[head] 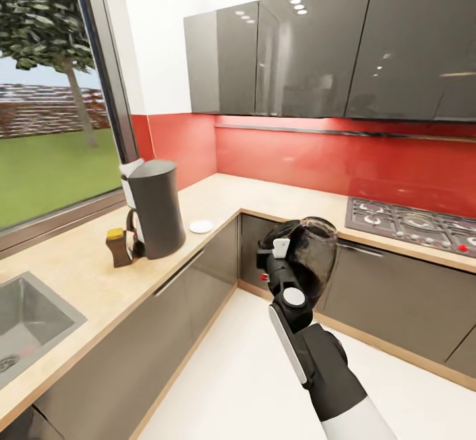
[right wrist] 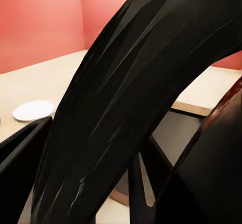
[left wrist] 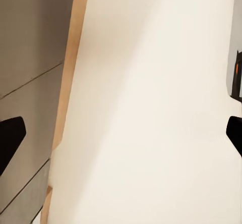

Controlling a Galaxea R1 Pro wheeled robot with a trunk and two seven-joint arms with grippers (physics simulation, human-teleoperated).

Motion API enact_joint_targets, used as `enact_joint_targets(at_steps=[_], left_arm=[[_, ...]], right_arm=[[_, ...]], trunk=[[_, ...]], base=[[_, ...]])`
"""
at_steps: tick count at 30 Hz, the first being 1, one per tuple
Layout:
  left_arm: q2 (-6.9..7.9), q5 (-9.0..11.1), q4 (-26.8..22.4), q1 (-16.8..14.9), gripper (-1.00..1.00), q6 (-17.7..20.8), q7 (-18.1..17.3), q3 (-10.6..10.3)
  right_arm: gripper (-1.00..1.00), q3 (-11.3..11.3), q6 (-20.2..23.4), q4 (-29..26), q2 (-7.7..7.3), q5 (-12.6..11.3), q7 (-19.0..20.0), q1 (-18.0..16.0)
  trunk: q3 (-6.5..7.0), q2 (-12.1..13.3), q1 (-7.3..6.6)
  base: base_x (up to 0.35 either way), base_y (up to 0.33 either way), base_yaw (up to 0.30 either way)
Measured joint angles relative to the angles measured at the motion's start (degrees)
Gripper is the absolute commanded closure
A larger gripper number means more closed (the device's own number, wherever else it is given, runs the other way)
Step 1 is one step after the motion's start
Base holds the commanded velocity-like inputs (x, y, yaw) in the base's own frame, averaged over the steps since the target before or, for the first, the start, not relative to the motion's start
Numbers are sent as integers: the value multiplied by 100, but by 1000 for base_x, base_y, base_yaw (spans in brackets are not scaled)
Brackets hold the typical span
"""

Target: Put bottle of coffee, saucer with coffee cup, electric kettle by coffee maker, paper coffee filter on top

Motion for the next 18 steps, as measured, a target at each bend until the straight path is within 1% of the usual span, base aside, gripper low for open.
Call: enact_joint_targets(at_steps=[18], left_arm=[[-22,-20,-2,0,-100,4,0,-9]], right_arm=[[100,0,-6,0,0,0,0,0]], trunk=[[0,0,0]], base=[[288,-204,0]])
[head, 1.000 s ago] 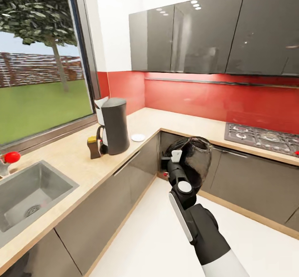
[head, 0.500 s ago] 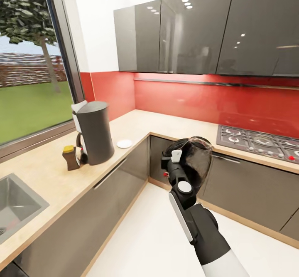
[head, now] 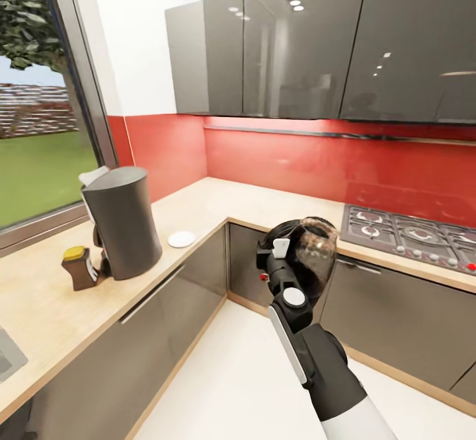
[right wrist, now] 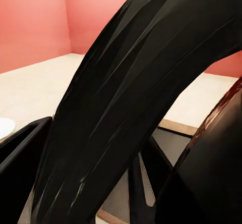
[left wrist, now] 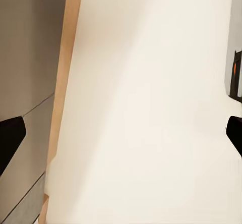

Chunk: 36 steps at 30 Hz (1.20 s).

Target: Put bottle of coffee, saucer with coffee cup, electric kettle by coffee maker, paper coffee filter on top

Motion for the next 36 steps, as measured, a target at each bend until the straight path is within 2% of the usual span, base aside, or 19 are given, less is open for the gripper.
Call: enact_joint_targets(at_steps=[36], left_arm=[[6,14,1,0,-100,-8,0,9]], right_arm=[[100,18,0,9,0,-16,0,0]], trunk=[[0,0,0]], base=[[286,-208,0]])
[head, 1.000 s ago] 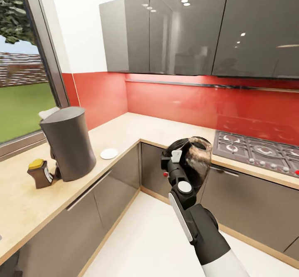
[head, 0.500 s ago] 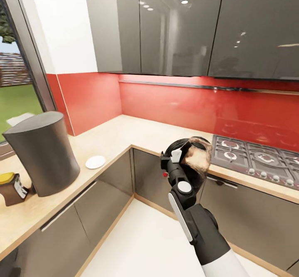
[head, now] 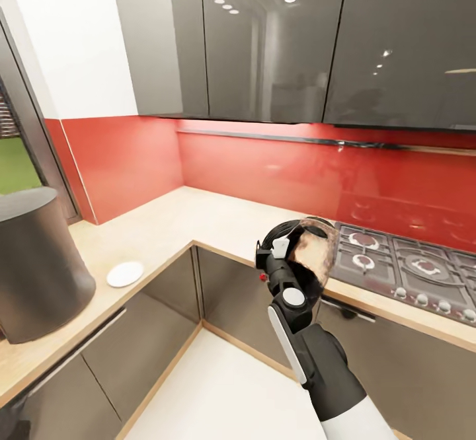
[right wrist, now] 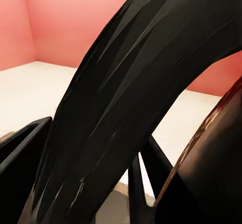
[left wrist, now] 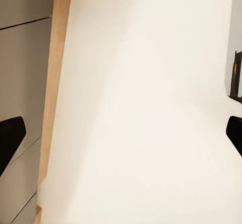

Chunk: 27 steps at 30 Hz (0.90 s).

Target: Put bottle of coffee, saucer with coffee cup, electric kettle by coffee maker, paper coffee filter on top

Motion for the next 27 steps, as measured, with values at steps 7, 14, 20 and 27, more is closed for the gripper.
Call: enact_joint_targets(at_steps=[7,14,20,27], left_arm=[[-2,0,-2,1,-100,7,0,0],[-8,-11,-3,2,-100,8,0,-8],[-9,-9,-3,2,-100,8,0,-4],[-9,1,-3,2,-100,-1,0,0]], right_arm=[[100,2,0,1,0,-7,4,-1],[100,4,-1,4,0,-9,4,7],[100,6,0,9,0,-8,7,7],[100,8,0,10,0,-8,6,8]], trunk=[[0,0,0],[0,0,0],[0,0,0],[0,0,0]], base=[[285,-208,79],[281,-216,261],[270,-227,277],[254,-209,278]])
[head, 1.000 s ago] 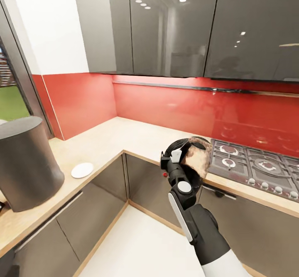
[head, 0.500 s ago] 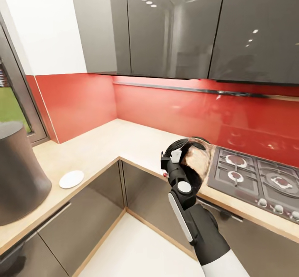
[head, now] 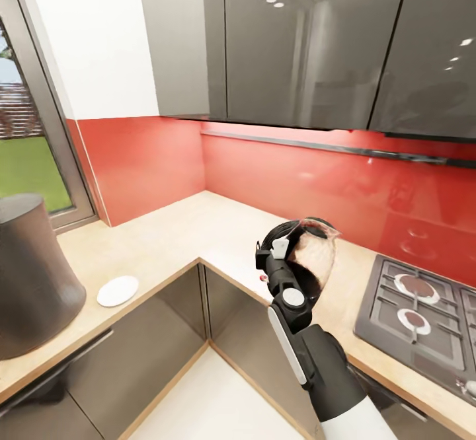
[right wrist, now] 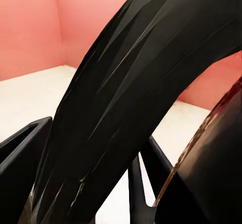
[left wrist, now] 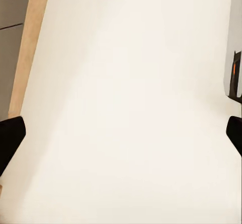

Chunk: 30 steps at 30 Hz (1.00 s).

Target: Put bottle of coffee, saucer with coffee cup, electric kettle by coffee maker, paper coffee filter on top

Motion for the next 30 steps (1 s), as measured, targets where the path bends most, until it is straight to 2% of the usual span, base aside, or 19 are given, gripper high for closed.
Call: enact_joint_targets(at_steps=[30], left_arm=[[0,6,-2,0,-100,-63,8,0]], right_arm=[[100,2,-1,1,0,1,2,0]], trunk=[[0,1,2]], base=[[9,-7,278]])
